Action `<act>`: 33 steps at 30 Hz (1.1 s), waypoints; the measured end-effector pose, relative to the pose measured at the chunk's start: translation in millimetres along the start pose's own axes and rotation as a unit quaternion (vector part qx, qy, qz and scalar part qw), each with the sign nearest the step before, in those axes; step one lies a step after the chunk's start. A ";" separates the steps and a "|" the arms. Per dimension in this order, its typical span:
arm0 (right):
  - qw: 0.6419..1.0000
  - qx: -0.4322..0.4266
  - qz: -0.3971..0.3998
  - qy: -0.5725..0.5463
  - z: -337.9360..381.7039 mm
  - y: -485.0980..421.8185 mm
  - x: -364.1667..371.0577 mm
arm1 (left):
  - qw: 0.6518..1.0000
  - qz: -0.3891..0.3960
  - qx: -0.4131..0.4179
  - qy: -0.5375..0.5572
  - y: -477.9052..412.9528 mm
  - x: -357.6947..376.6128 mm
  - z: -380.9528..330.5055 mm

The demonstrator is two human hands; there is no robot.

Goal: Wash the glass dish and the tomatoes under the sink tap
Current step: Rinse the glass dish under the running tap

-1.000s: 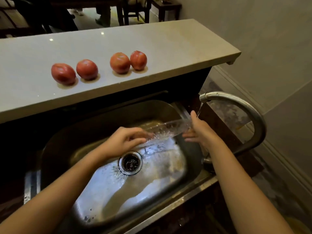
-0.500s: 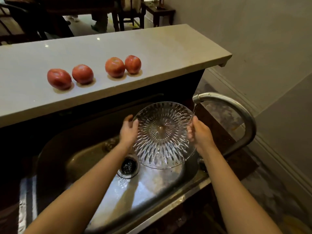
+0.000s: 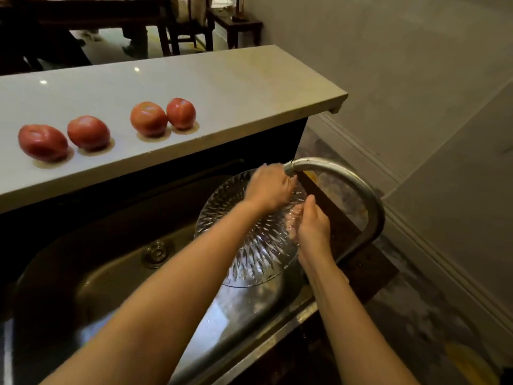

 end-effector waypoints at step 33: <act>0.998 0.040 -0.033 -0.021 9.7 -10.8 -1.2 | 0.999 0.048 -0.002 0.012 44.7 23.2 -15.3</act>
Point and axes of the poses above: each hand's wrist, its own y-axis away from the middle knuckle, its own x-axis out of the palm, z = x × y, the point moved 6 cm from there along -y, towards the middle knuckle, and after that the axes turned 13 degrees about x, right-handed, at the moved point
